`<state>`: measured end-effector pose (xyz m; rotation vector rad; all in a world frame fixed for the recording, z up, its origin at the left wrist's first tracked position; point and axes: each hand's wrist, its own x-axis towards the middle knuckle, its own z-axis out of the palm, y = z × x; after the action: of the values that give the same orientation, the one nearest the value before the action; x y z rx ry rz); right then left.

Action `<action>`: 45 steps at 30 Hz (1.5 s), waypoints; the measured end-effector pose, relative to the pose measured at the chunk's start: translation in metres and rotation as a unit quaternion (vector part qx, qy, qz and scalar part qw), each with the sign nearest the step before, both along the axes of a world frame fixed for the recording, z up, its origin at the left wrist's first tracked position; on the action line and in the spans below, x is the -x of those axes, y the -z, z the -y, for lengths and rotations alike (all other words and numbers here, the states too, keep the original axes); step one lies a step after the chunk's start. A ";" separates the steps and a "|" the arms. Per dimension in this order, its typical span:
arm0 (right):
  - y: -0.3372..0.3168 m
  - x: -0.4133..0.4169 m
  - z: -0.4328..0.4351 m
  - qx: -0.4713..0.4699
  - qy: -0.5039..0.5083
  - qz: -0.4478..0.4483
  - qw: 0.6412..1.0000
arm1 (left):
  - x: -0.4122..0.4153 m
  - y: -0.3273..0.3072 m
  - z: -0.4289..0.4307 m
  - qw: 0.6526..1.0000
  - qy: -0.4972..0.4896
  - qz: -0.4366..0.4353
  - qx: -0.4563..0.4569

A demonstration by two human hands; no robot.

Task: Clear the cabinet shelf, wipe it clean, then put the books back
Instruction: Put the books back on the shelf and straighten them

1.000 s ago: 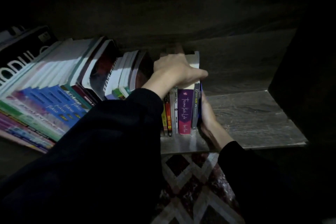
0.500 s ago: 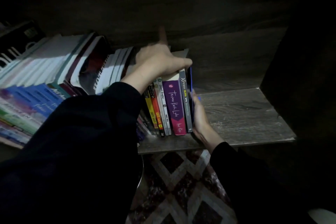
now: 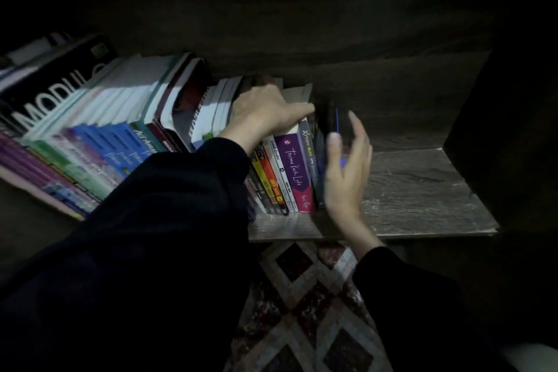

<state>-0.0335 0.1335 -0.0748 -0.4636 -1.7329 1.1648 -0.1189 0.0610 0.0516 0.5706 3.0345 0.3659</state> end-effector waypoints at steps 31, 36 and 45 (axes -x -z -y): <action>-0.040 -0.023 -0.005 -0.059 -0.111 -0.075 0.989 | -0.015 -0.042 0.004 0.978 -0.011 0.197 -0.071; 0.022 0.014 -0.055 0.270 -0.056 0.113 0.955 | -0.004 -0.026 -0.004 0.981 -0.020 0.176 0.074; 0.137 0.072 -0.078 0.349 -0.262 0.210 0.875 | 0.019 -0.005 -0.004 0.993 -0.020 0.068 -0.091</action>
<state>-0.1051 0.2114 -0.2121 -0.7417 -1.8125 2.2478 -0.1382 0.0649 0.0569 0.4711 2.9044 0.6608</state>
